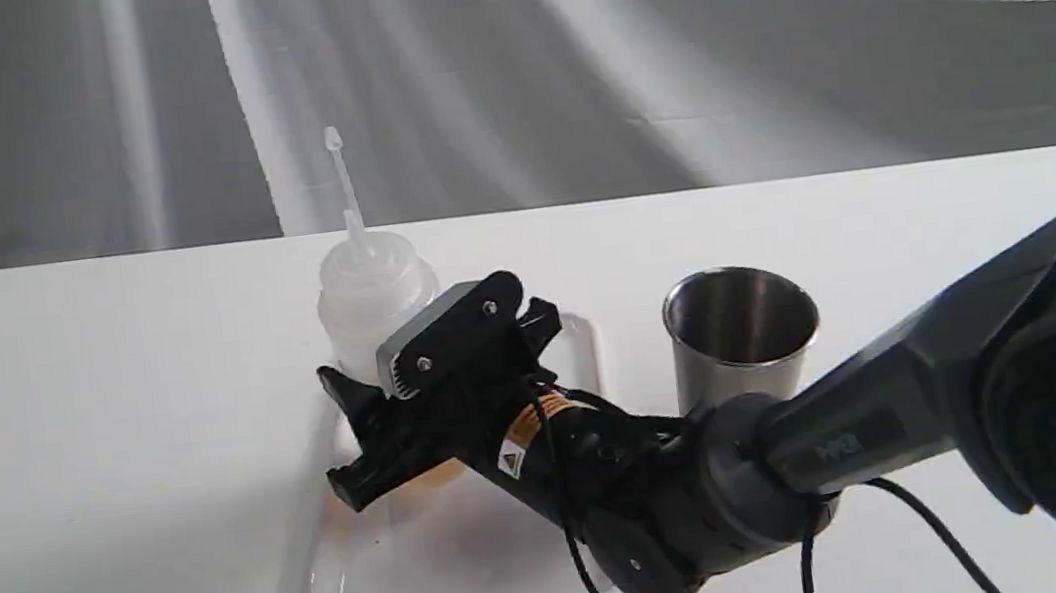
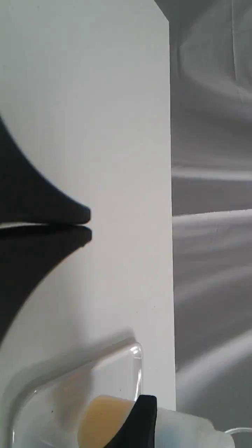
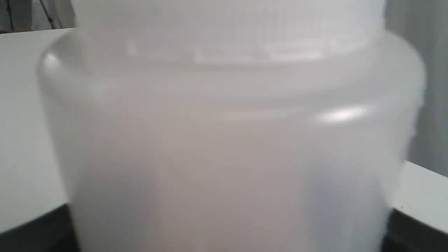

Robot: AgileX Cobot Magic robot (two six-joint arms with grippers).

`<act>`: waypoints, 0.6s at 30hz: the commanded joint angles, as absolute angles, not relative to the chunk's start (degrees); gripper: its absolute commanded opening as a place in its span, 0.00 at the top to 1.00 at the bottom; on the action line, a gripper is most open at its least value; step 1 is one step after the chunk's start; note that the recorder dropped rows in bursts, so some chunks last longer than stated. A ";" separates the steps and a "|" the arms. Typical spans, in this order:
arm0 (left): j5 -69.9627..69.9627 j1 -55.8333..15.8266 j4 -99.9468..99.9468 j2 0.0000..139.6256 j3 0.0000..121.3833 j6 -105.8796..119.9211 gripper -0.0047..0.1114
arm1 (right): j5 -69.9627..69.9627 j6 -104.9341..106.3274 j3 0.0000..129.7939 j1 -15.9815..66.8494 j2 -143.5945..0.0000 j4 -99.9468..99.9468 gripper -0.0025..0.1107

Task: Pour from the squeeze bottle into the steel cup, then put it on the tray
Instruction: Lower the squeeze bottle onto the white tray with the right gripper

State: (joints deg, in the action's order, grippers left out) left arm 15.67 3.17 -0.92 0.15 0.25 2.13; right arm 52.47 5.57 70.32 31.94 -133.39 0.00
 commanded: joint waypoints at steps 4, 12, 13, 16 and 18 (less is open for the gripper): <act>15.24 2.71 -0.96 0.00 0.00 1.97 0.96 | 54.59 5.54 70.81 31.24 -134.15 3.05 0.98; 15.24 2.71 -0.96 0.00 0.00 1.97 0.96 | 54.59 2.29 70.81 31.24 -134.40 4.58 0.98; 15.24 2.71 -0.96 0.00 0.00 1.97 0.96 | 54.59 2.14 70.81 31.24 -134.40 4.58 0.98; 15.24 2.71 -0.96 0.00 0.00 2.12 0.96 | 54.59 2.13 70.81 31.24 -134.40 4.75 0.98; 15.24 2.71 -0.96 0.00 0.00 2.12 0.96 | 54.59 1.43 70.81 31.24 -134.84 5.17 0.98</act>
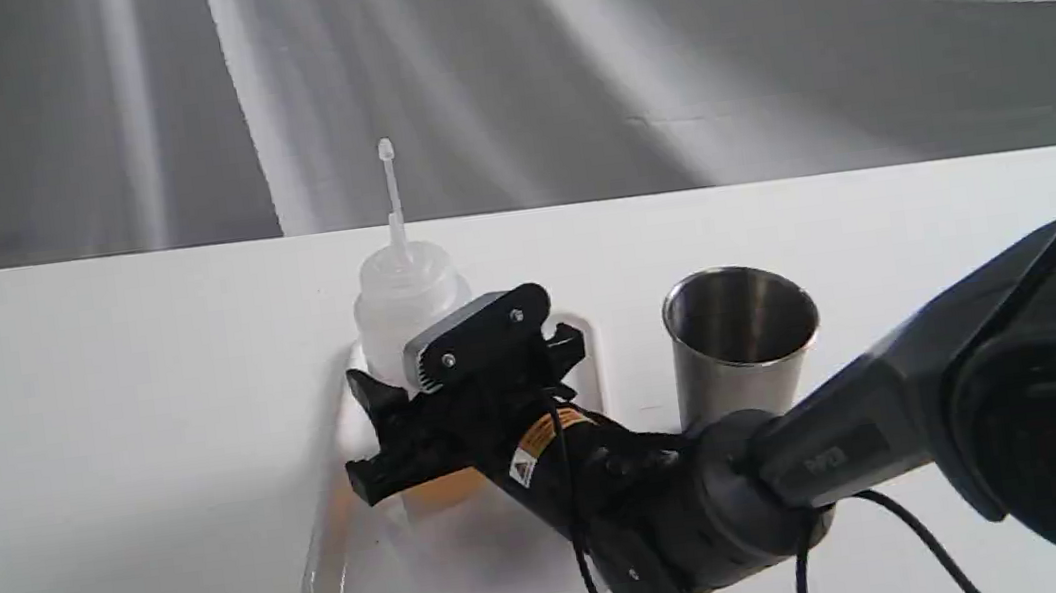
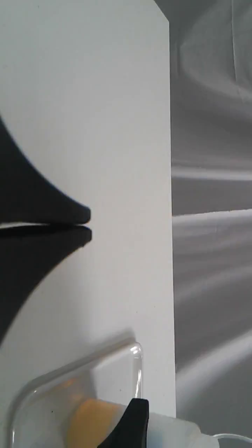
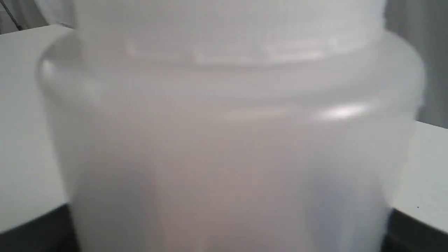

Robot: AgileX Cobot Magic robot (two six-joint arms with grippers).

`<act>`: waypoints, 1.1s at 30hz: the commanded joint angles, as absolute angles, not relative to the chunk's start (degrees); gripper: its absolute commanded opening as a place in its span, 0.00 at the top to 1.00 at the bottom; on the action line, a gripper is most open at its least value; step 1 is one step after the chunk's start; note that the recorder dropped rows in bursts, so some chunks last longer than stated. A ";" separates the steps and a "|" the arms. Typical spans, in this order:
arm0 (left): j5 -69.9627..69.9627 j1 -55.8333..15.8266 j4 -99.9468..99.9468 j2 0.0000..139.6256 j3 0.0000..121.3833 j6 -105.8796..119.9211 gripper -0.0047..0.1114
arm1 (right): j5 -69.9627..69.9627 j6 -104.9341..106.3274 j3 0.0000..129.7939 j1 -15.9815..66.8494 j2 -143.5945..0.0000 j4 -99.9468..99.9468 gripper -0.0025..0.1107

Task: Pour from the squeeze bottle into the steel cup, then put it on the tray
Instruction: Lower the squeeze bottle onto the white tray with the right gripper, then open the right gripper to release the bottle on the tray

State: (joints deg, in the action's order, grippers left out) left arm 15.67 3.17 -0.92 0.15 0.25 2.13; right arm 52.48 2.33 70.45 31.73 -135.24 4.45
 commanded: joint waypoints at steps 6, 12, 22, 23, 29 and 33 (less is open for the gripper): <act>15.24 2.71 -0.96 0.00 0.00 2.12 0.96 | 53.67 1.09 70.81 31.24 -135.57 5.17 0.98; 15.24 2.71 -0.96 0.00 0.00 1.95 0.96 | 54.75 0.84 70.81 31.24 -135.57 5.17 0.98; 15.24 2.71 -0.96 0.00 0.00 1.95 0.96 | 54.64 0.89 70.81 31.24 -135.57 4.11 0.73; 15.24 2.71 -0.96 0.00 0.00 1.95 0.96 | 54.64 0.89 70.81 31.24 -135.57 4.11 0.68; 15.24 2.71 -0.96 0.00 0.00 1.95 0.96 | 54.64 0.80 70.81 31.35 -135.57 4.11 0.30; 15.24 2.71 -0.96 0.00 0.00 1.95 0.96 | 54.64 -0.33 70.81 31.35 -135.57 4.11 0.18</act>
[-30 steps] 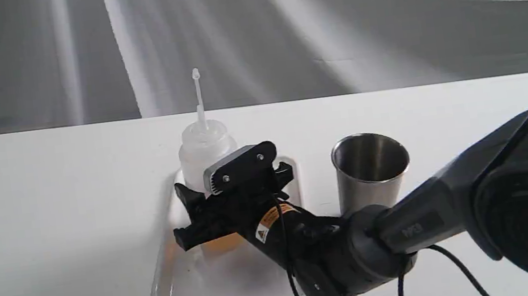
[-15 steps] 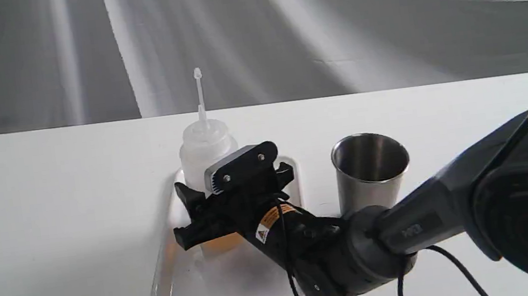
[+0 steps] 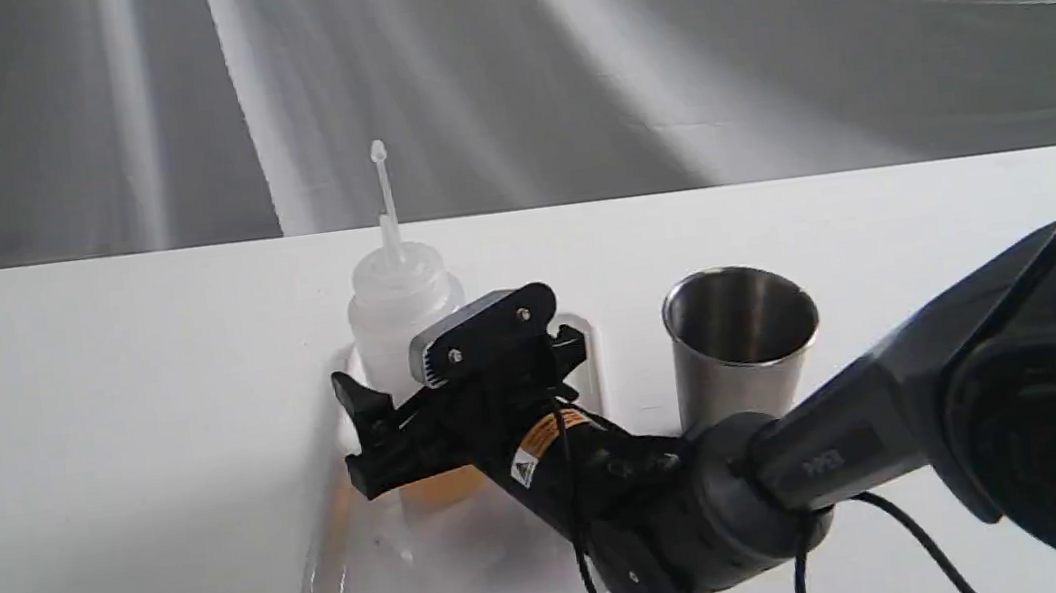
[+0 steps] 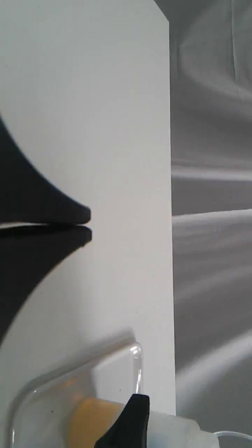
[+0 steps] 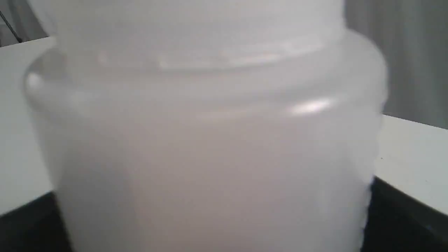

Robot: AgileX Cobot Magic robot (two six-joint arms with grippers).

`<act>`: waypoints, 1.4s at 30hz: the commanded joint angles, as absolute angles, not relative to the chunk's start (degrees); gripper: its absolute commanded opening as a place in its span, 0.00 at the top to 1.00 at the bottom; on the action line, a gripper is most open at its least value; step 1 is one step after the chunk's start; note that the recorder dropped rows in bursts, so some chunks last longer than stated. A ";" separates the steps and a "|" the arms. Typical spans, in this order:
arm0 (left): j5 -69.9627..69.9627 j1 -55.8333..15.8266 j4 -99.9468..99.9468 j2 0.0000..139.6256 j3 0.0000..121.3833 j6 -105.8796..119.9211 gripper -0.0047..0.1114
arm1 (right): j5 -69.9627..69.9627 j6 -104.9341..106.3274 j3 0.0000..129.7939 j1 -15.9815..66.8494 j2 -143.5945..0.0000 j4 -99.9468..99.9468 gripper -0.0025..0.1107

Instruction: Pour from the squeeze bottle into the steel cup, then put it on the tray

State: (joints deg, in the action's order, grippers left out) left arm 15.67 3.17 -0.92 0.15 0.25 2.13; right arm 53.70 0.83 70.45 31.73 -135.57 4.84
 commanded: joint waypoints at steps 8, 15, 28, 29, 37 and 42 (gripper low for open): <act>15.24 2.71 -0.96 0.00 0.00 1.95 0.96 | 54.42 -3.01 70.71 31.35 -135.45 4.11 0.07; 15.24 2.71 -0.96 0.00 0.00 2.09 0.96 | 53.25 -3.01 70.21 31.35 -133.49 3.09 0.05; 15.24 2.71 -0.96 0.00 0.00 1.97 0.96 | 53.56 0.81 62.02 31.35 -126.65 2.97 0.05; 15.24 2.71 -0.96 0.00 0.00 1.97 0.96 | 53.56 1.12 61.58 31.35 -126.11 2.97 0.05; 15.24 2.71 -0.96 0.00 0.00 2.10 0.96 | 52.83 3.31 55.83 31.35 -118.80 2.97 0.05; 15.24 2.71 -0.96 0.00 0.00 2.10 0.96 | 48.36 3.34 53.06 31.35 -113.79 2.97 0.05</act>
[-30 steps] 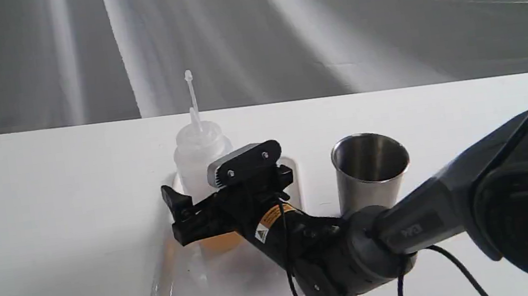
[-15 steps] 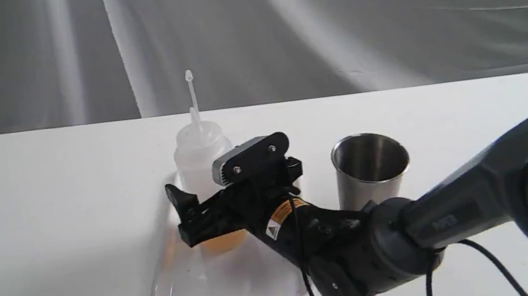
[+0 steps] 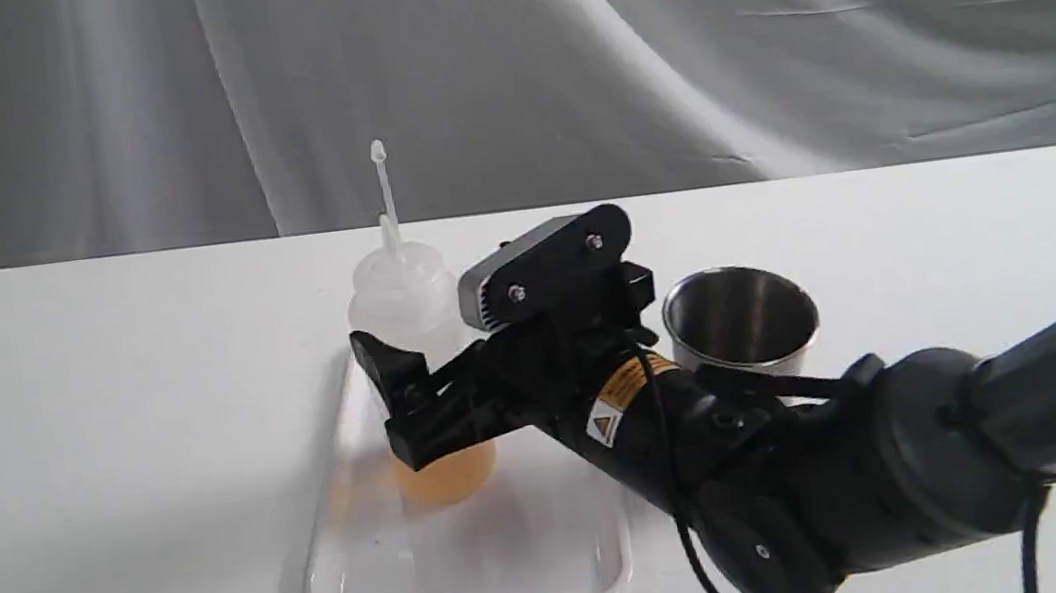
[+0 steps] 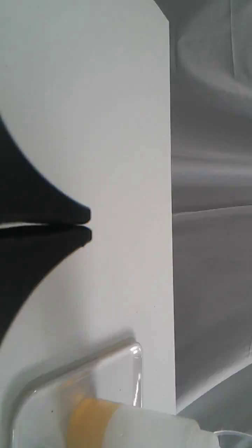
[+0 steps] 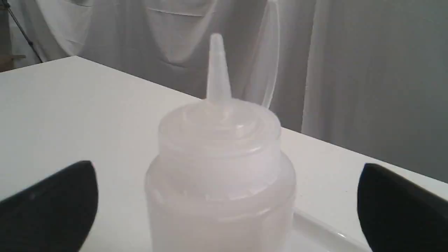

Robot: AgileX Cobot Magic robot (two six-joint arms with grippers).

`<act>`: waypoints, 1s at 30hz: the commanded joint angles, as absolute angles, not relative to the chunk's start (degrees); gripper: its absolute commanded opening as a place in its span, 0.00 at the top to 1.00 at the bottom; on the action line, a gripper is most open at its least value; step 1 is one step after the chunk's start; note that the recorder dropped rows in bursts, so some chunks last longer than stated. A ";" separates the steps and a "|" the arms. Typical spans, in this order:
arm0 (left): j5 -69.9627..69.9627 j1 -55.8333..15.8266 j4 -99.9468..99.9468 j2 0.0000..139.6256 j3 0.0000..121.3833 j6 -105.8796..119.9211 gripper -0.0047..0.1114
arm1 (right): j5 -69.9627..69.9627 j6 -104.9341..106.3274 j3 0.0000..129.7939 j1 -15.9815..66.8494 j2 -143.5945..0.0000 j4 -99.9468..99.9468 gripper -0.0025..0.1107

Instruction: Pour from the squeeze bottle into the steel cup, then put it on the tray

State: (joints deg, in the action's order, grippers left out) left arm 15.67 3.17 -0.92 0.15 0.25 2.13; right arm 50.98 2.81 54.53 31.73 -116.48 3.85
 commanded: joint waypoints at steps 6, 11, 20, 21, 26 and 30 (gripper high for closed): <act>15.24 2.71 -0.96 0.00 0.00 2.10 0.96 | 47.74 3.34 49.35 31.35 -107.91 2.97 0.05; 15.24 2.71 -0.96 0.00 0.00 1.97 0.96 | 46.88 3.34 46.62 31.35 -102.45 2.97 0.05; 15.24 2.71 -0.96 0.00 0.00 2.09 0.96 | 42.31 4.30 43.63 31.35 -94.01 2.17 0.05; 15.24 2.71 -0.96 0.00 0.00 2.09 0.96 | 42.15 4.30 43.37 31.35 -93.10 1.41 0.05; 15.24 2.71 -0.96 0.00 0.00 2.09 0.96 | 42.02 4.30 42.03 31.35 -88.57 -3.81 0.05; 15.24 2.71 -0.96 0.00 0.00 2.09 0.96 | 41.74 4.30 41.39 31.47 -85.17 -5.44 0.05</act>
State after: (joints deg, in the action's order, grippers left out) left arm 15.67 3.17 -0.92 0.15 0.25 2.13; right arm 42.10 3.90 42.08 31.73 -86.45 -3.92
